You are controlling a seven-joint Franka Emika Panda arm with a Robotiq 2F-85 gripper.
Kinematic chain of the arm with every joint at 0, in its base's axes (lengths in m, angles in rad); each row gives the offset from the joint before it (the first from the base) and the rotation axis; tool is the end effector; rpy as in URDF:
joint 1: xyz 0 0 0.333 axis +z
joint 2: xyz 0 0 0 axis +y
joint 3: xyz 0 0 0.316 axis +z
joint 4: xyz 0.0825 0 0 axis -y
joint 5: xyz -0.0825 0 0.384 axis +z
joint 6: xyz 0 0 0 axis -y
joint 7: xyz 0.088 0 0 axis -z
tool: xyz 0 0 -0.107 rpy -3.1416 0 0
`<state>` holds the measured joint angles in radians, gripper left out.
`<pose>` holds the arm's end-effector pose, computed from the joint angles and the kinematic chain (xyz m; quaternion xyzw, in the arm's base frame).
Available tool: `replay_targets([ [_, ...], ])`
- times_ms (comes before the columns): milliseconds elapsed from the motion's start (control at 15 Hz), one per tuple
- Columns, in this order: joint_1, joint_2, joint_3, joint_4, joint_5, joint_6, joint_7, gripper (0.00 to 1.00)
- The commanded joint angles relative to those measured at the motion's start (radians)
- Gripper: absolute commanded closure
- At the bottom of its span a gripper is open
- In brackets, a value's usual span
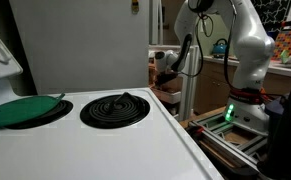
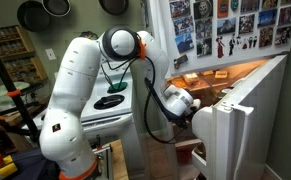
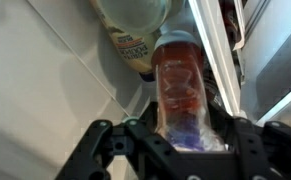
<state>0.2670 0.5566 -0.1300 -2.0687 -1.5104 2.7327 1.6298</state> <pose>0.5558 0.1136 0.1498 0.9428 -0.0264 0.2707 0.1929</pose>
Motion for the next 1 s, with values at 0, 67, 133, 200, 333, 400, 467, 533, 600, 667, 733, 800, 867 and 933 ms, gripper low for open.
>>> replay_targets([
  [0, -0.009, -0.084, -0.008, -0.067, -0.052, 0.05, -0.023, 0.73],
  [67, -0.01, -0.097, -0.01, -0.076, -0.063, 0.06, -0.03, 0.73],
  [133, -0.01, -0.115, -0.014, -0.09, -0.067, 0.063, -0.043, 0.73],
  [200, -0.01, -0.129, -0.017, -0.101, -0.076, 0.063, -0.046, 0.73],
  [333, -0.014, -0.163, -0.021, -0.127, -0.093, 0.076, -0.068, 0.73],
  [400, -0.014, -0.177, -0.024, -0.136, -0.107, 0.085, -0.072, 0.73],
  [467, -0.015, -0.196, -0.027, -0.15, -0.122, 0.1, -0.084, 0.73],
  [533, -0.023, -0.211, -0.029, -0.162, -0.136, 0.133, -0.096, 0.73],
  [600, -0.027, -0.225, -0.032, -0.175, -0.161, 0.169, -0.087, 0.73],
  [667, -0.03, -0.241, -0.036, -0.186, -0.181, 0.195, -0.084, 0.73],
  [733, -0.033, -0.254, -0.04, -0.193, -0.202, 0.218, -0.082, 0.73],
  [800, -0.033, -0.268, -0.044, -0.206, -0.197, 0.218, -0.093, 0.73],
  [867, -0.036, -0.276, -0.047, -0.212, -0.202, 0.234, -0.098, 0.73],
  [933, -0.037, -0.284, -0.049, -0.222, -0.2, 0.241, -0.109, 0.73],
])
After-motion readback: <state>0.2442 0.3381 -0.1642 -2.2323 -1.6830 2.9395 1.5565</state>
